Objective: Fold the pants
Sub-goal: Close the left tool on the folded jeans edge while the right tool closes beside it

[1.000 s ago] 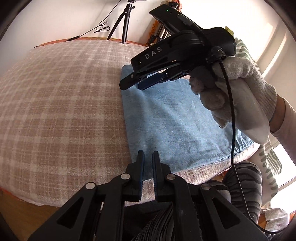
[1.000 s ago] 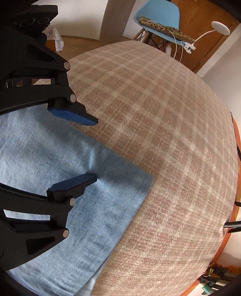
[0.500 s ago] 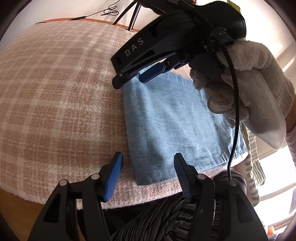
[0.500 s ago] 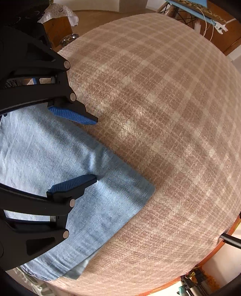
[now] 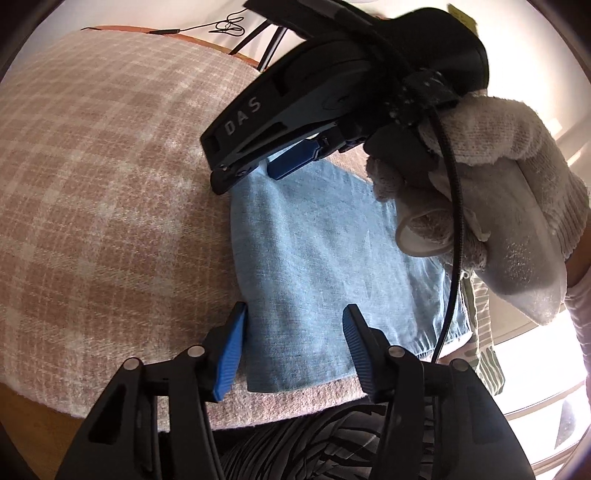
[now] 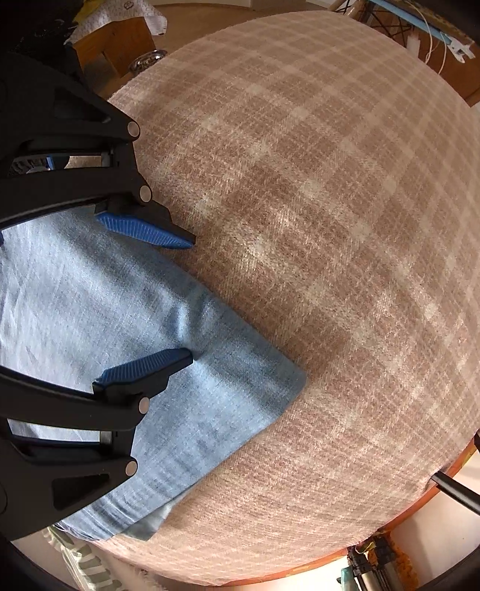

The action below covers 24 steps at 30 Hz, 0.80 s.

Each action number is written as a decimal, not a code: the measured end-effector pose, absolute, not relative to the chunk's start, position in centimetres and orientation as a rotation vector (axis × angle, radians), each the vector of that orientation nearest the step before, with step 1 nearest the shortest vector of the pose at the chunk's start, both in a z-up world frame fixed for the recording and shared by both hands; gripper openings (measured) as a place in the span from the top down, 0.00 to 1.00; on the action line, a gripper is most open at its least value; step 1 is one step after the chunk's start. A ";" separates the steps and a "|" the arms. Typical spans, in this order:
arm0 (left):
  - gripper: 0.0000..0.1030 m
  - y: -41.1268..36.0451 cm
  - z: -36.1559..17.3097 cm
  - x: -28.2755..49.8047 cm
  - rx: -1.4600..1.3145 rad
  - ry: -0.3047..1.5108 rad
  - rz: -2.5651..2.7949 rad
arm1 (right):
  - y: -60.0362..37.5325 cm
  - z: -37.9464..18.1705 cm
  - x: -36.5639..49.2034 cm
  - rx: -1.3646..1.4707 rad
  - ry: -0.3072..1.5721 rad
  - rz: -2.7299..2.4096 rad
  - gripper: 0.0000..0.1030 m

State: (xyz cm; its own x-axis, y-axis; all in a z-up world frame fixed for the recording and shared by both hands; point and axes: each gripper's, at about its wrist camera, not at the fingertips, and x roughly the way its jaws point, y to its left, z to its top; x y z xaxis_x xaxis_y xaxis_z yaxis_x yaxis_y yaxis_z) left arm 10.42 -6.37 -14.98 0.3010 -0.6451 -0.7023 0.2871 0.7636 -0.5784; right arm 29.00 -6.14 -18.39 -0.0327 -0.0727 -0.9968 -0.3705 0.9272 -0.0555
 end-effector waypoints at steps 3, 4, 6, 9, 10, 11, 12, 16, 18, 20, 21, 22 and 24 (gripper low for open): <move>0.52 -6.9 -14.5 10.5 -0.331 1.093 -0.631 | -6.0 -18.2 28.6 -0.358 1.587 0.250 0.53; 0.52 -6.9 -14.5 10.6 -0.330 1.095 -0.629 | -6.1 -18.1 28.5 -0.354 1.589 0.256 0.59; 0.52 -6.8 -14.5 10.7 -0.327 1.099 -0.608 | -6.5 -17.7 28.5 -0.325 1.594 0.267 0.65; 0.52 -6.3 -14.8 11.2 -0.331 1.111 -0.578 | -7.3 -17.2 28.5 -0.262 1.590 0.283 0.74; 0.52 -6.1 -15.0 11.4 -0.340 1.115 -0.570 | -7.9 -17.1 28.5 -0.235 1.588 0.288 0.77; 0.52 -5.9 -15.2 11.6 -0.352 1.119 -0.569 | -8.3 -16.8 28.6 -0.206 1.583 0.294 0.80; 0.52 -5.9 -15.3 11.7 -0.363 1.128 -0.571 | -8.6 -16.5 28.6 -0.175 1.580 0.299 0.81; 0.52 -6.1 -15.5 11.9 -0.359 1.130 -0.582 | -10.3 -15.5 28.9 -0.080 1.568 0.323 0.84; 0.57 -6.5 -15.5 11.9 -0.378 1.129 -0.602 | -10.4 -15.1 28.8 -0.097 1.567 0.338 0.84; 0.74 -7.3 -15.7 12.0 -0.392 1.143 -0.618 | -10.6 -14.7 28.8 -0.120 1.562 0.342 0.79; 0.74 -7.4 -15.7 12.0 -0.387 1.143 -0.612 | -10.5 -14.5 28.8 -0.134 1.564 0.340 0.75; 0.74 -7.2 -15.7 11.9 -0.385 1.134 -0.614 | -10.3 -13.7 28.6 -0.141 1.557 0.335 0.64; 0.80 -7.3 -15.5 11.8 -0.387 1.123 -0.616 | -10.3 -13.8 28.7 -0.142 1.552 0.326 0.51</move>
State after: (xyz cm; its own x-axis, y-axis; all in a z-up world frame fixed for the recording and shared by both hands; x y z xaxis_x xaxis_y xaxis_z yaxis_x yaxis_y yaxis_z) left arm 11.82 -7.34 -15.46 0.2952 -0.6344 -0.7144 0.2612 0.7729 -0.5783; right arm 28.68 -10.29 -13.75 -0.0128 0.1155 -0.9932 -0.2935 0.9491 0.1142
